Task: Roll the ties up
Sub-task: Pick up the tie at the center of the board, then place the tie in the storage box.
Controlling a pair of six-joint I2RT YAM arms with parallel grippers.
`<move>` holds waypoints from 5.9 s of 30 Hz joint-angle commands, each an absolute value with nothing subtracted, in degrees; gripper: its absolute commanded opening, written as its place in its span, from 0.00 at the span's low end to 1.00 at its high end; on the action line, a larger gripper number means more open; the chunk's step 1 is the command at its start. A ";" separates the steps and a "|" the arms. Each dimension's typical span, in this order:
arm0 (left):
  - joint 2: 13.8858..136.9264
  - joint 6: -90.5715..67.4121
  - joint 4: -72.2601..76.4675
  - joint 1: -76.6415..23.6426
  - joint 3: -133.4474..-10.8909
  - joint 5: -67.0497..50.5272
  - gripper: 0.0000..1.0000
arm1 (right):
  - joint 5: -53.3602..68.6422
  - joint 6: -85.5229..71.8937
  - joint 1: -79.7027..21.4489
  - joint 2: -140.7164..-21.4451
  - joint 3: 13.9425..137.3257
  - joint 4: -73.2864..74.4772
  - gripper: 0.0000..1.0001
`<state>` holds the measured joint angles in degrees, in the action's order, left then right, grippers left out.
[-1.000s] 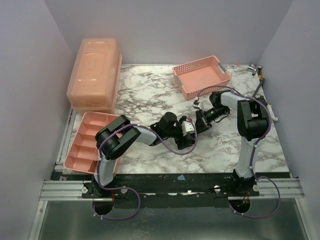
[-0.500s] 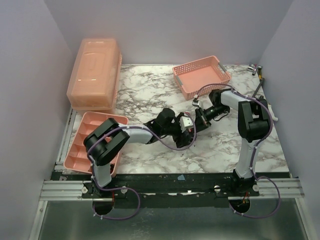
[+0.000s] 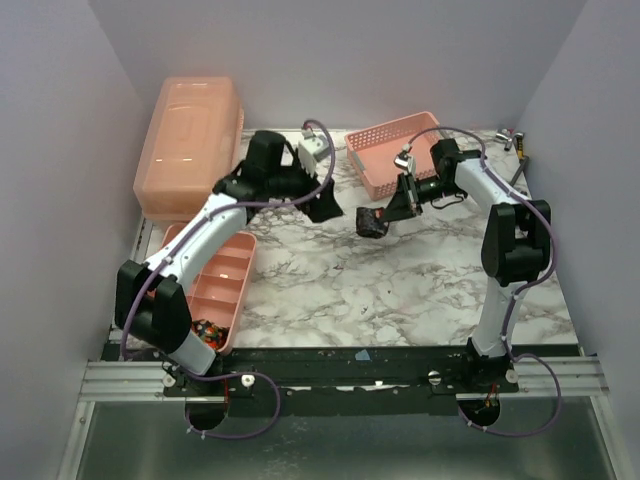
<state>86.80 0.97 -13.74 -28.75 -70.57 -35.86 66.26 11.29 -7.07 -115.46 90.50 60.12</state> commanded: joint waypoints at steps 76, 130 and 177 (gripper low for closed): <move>85.69 -20.26 -30.31 -18.22 -67.90 -60.70 0.00 | 70.00 -6.76 -18.59 -105.99 88.62 44.04 0.74; 84.37 13.79 -58.78 7.51 -57.40 -11.26 0.00 | 57.70 10.10 -16.70 -101.57 83.83 57.25 1.00; 77.66 6.04 -55.37 -2.66 -62.84 1.25 0.97 | 55.73 11.19 -16.70 -99.93 84.28 58.19 1.00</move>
